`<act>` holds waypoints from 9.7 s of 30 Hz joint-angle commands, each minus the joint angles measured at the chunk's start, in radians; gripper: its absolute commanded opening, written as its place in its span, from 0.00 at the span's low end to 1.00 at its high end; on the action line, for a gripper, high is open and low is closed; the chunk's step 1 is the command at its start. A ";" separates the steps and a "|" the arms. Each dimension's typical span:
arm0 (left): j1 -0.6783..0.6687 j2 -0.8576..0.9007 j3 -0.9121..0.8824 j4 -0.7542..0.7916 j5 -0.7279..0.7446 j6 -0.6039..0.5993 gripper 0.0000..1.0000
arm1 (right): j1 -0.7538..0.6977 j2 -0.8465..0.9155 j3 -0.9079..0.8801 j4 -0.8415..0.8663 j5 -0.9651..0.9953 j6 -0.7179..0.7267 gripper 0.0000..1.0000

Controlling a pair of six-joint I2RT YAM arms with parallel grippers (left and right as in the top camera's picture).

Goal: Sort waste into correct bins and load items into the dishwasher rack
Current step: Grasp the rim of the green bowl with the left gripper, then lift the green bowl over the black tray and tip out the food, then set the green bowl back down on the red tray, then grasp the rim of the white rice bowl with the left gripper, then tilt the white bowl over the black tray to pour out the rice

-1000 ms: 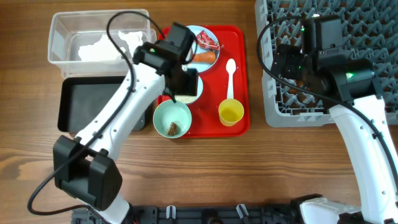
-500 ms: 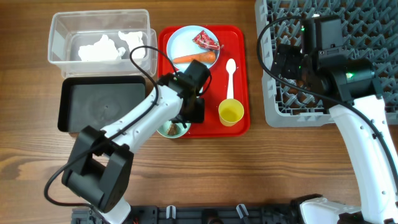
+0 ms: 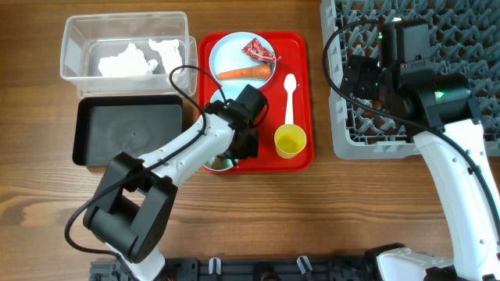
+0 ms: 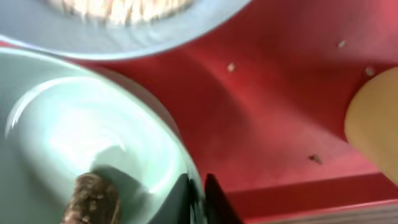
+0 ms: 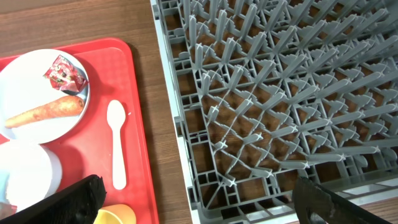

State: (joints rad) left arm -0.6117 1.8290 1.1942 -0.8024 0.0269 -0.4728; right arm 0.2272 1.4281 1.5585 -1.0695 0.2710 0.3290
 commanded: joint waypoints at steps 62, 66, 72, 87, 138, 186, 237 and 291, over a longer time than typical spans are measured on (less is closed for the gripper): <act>1.127 0.026 0.179 -0.517 1.207 1.333 0.04 | -0.003 0.055 0.003 0.000 0.018 0.012 1.00; 1.127 0.115 0.179 -0.562 1.271 1.326 0.04 | -0.003 0.055 0.003 -0.001 0.018 0.011 1.00; 1.126 0.131 0.179 -0.747 1.349 1.330 0.04 | -0.003 0.055 0.003 -0.001 0.021 0.004 1.00; 1.126 0.131 0.179 -0.710 1.509 1.075 0.04 | -0.003 0.055 0.003 -0.002 0.017 0.004 1.00; 0.000 -0.009 0.169 -0.253 0.035 0.229 0.11 | -0.003 0.055 0.003 -0.002 -0.010 0.004 1.00; 0.077 0.297 0.342 0.145 0.005 0.308 0.22 | -0.003 0.055 0.003 0.007 -0.028 -0.015 1.00; 0.829 -0.056 0.328 -0.410 0.803 0.707 0.04 | -0.003 0.055 0.003 -0.003 -0.028 -0.038 1.00; 1.211 -0.049 0.014 -0.203 1.550 0.595 0.04 | -0.003 0.055 0.003 0.003 -0.032 -0.037 1.00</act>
State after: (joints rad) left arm 0.5922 1.7939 1.2144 -1.0065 1.5433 0.1600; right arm 0.2276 1.4719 1.5585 -1.0691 0.2508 0.3088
